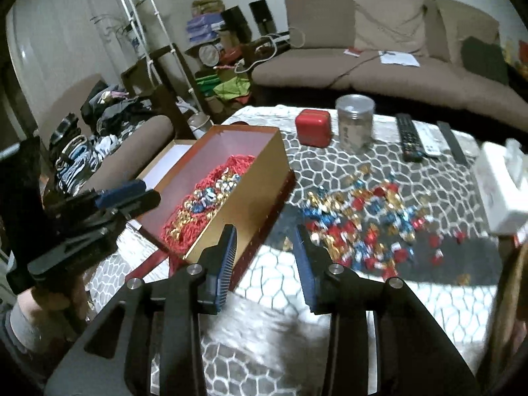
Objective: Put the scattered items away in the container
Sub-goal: 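Lower both kisses into the red shredded paper and open both tools, then move both tools back over the scattered chocolates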
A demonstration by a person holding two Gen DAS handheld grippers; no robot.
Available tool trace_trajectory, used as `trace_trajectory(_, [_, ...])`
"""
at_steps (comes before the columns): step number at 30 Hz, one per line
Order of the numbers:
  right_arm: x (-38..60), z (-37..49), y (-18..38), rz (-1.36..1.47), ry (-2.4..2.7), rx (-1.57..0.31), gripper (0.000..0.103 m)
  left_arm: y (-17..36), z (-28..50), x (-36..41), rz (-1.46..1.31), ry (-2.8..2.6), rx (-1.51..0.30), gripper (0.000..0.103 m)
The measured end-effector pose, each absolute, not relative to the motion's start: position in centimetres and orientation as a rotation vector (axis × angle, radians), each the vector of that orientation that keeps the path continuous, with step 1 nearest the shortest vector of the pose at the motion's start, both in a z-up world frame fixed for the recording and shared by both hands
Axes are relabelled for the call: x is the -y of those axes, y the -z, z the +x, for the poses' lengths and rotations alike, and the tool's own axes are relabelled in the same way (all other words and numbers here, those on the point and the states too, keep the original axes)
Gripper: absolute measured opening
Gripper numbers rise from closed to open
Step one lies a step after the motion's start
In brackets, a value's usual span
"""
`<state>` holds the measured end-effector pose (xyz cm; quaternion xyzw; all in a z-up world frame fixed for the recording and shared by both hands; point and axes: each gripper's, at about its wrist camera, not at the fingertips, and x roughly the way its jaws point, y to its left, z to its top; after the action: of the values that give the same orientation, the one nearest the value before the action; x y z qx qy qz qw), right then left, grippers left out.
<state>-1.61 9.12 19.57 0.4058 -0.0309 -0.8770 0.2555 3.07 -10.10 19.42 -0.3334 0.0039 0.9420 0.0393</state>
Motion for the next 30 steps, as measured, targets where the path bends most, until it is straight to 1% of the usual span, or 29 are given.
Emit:
trace_trajectory(1, [-9.6, -0.7, -20.0, 1.092, 2.389, 0.096, 0.045, -19.7, 3.8, 9.7, -1.021, -2.888, -0.029, 0.034])
trace_trajectory(2, [-10.1, 0.1, -20.4, 1.083, 2.397, 0.105, 0.049, -20.0, 4.7, 9.4, -1.016, -2.892, -0.045, 0.034])
trace_trajectory(7, [-12.0, 4.9, -22.6, 1.061, 2.448, 0.11, 0.049, -22.0, 9.0, 8.2, -0.981, -2.907, -0.058, 0.034])
trace_trajectory(9, [-12.6, 6.8, -23.3, 1.051, 2.472, 0.107, 0.056, -22.5, 10.7, 7.4, -0.971, -2.91, -0.074, 0.034])
trace_trajectory(11, [-13.3, 8.9, -24.0, 1.035, 2.494, 0.101, 0.067, -22.6, 12.0, 6.6, -0.965, -2.907, -0.084, 0.034])
trace_trajectory(12, [-13.6, 9.9, -24.3, 1.03, 2.508, 0.09, 0.07, -22.6, 12.6, 6.3, -0.961, -2.904, -0.079, 0.035])
trace_trajectory(13, [-13.9, 10.8, -24.6, 1.024, 2.526, 0.078, 0.074, -22.5, 13.2, 6.1, -0.962, -2.9, -0.059, 0.039])
trace_trajectory(14, [-14.1, 11.6, -24.7, 1.015, 2.545, 0.07, 0.078, -22.4, 13.7, 6.0, -0.962, -2.894, -0.032, 0.049])
trace_trajectory(16, [-14.9, 12.8, -24.9, 1.009, 2.562, 0.073, 0.082, -21.7, 14.5, 5.8, -0.959, -2.879, 0.049, 0.06])
trace_trajectory(17, [-15.3, 13.3, -24.9, 1.013, 2.566, 0.08, 0.083, -21.3, 14.7, 5.6, -0.961, -2.872, 0.071, 0.063])
trace_trajectory(23, [-18.5, 12.6, -23.2, 1.085, 2.605, 0.124, 0.084, -18.0, 12.2, 4.2, -1.018, -2.746, 0.14, 0.065])
trace_trajectory(27, [-21.1, 8.9, -20.5, 1.167, 2.637, 0.207, 0.084, -15.2, 8.4, 2.4, -1.05, -2.698, 0.097, 0.065])
trace_trajectory(28, [-21.6, 7.8, -19.5, 1.182, 2.632, 0.243, 0.082, -14.5, 7.4, 1.9, -1.051, -2.694, 0.074, 0.065])
trace_trajectory(29, [-22.0, 6.6, -18.7, 1.188, 2.628, 0.271, 0.075, -13.7, 6.5, 1.3, -1.059, -2.682, 0.054, 0.065])
trace_trajectory(30, [-22.3, 5.4, -17.8, 1.197, 2.627, 0.287, 0.071, -12.8, 5.6, 0.7, -1.067, -2.666, 0.041, 0.065])
